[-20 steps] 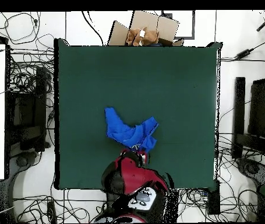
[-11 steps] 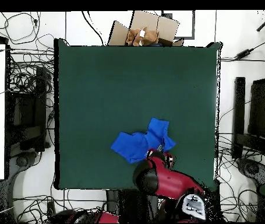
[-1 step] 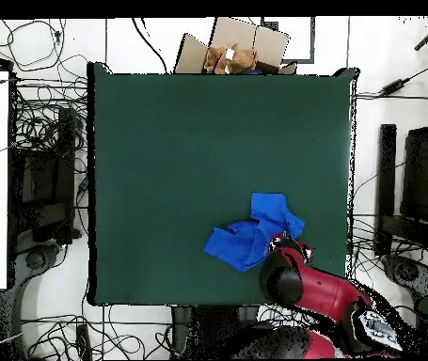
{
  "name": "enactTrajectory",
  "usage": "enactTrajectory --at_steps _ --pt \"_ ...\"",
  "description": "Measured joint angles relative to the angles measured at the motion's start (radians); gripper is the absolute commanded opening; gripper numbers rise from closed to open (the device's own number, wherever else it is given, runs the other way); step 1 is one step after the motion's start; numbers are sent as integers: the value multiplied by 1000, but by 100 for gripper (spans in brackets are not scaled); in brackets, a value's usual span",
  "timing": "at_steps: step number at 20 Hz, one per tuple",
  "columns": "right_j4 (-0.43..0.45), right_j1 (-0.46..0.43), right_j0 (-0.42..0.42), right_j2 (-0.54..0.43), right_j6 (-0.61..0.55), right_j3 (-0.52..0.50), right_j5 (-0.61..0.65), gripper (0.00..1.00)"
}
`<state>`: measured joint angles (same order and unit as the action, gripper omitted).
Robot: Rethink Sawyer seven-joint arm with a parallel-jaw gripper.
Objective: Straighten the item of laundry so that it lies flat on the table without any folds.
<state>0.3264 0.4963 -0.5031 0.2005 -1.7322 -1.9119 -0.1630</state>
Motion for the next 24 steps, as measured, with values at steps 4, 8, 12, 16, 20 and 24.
enactTrajectory --at_steps 4,8,12,16,20,24 --pt "53 -30 -19 -29 0 60 0 0" --pt "82 -65 -13 -58 0 122 0 0" --pt "81 -82 -4 -72 0 150 0 0" --pt "82 -96 12 -73 0 175 0 0" --pt "82 -112 27 -73 0 202 0 100" --pt "82 -112 27 -73 0 209 0 100"
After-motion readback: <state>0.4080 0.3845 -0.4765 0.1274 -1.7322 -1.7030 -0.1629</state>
